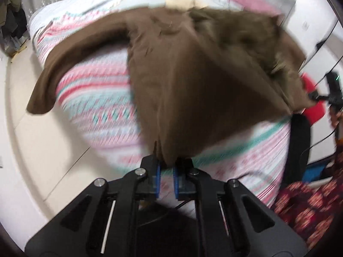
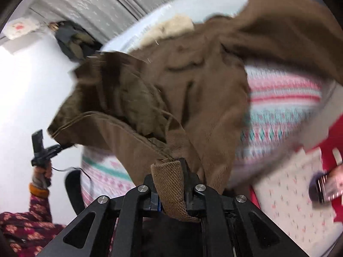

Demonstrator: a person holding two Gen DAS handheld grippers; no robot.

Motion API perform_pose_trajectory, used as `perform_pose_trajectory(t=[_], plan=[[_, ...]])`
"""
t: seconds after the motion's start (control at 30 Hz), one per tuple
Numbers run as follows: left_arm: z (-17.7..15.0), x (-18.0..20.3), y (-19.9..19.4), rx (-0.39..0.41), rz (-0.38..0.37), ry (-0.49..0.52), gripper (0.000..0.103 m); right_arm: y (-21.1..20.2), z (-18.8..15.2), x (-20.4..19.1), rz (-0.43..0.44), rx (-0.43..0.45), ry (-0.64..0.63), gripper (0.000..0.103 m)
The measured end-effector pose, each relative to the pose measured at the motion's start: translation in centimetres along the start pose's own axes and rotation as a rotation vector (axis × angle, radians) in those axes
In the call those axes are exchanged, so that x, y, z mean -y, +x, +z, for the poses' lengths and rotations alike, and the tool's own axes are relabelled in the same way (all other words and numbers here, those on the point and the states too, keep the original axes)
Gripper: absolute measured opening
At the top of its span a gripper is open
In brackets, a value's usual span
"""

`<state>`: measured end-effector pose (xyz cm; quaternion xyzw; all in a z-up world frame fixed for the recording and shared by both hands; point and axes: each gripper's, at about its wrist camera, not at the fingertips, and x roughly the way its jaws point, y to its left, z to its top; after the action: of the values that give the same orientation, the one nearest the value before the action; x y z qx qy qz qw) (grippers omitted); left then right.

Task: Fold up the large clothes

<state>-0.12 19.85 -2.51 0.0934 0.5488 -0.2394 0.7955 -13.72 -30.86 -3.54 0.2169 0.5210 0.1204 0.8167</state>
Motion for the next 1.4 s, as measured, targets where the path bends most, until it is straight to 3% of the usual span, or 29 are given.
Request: perform_pose_trajectory(t=[0.07, 0.13, 0.2, 0.3, 0.4, 0.47, 0.67, 0.8, 0.87, 1.07, 1.27, 1.4], plan=[[-1.4, -0.2, 0.3, -0.059, 0.029, 0.015, 0.010, 1.1, -0.3, -0.7, -0.011, -0.059, -0.035, 0.015], [-2.8, -0.9, -0.7, -0.064, 0.036, 0.009, 0.014, 1.9, -0.5, -1.5, -0.047, -0.116, -0.090, 0.020], [-3.7, -2.1, -2.5, -0.027, 0.042, -0.031, 0.032, 1.4, -0.9, -2.4, -0.072, -0.121, -0.141, 0.024], [-4.3, -4.0, -5.3, 0.075, -0.015, -0.130, 0.061, -1.6, -0.8, -2.7, -0.025, -0.055, -0.147, 0.042], [-3.8, -5.3, -6.0, 0.137, -0.098, -0.220, 0.067, -5.2, -0.2, -2.1, 0.083, 0.087, -0.100, 0.055], [-3.2, -5.3, -5.0, 0.137, -0.128, -0.244, 0.070, -6.2, 0.0, -1.0, 0.094, 0.142, -0.058, 0.066], [0.2, -3.7, 1.1, 0.038, -0.105, -0.277, 0.070, -1.9, 2.3, 2.9, -0.002, 0.074, 0.128, 0.069], [3.8, -4.3, 2.8, 0.031, -0.038, -0.348, 0.071, 0.3, 4.8, 3.5, -0.049, 0.060, 0.169, 0.069], [5.9, -4.3, 2.8, 0.030, 0.046, -0.353, 0.073, 0.9, 6.3, 2.5, -0.055, 0.067, 0.139, 0.069], [13.3, -4.2, 2.1, 0.061, 0.164, -0.218, 0.075, 2.1, 12.8, -2.1, -0.151, 0.062, -0.012, 0.069], [21.6, -7.4, 3.8, 0.101, 0.193, -0.228, 0.075, 4.5, 21.5, -3.4, -0.279, 0.135, -0.120, 0.069], [27.6, -10.1, 7.7, 0.104, 0.224, -0.194, 0.075, 8.1, 28.3, -2.1, -0.352, 0.136, -0.149, 0.069]])
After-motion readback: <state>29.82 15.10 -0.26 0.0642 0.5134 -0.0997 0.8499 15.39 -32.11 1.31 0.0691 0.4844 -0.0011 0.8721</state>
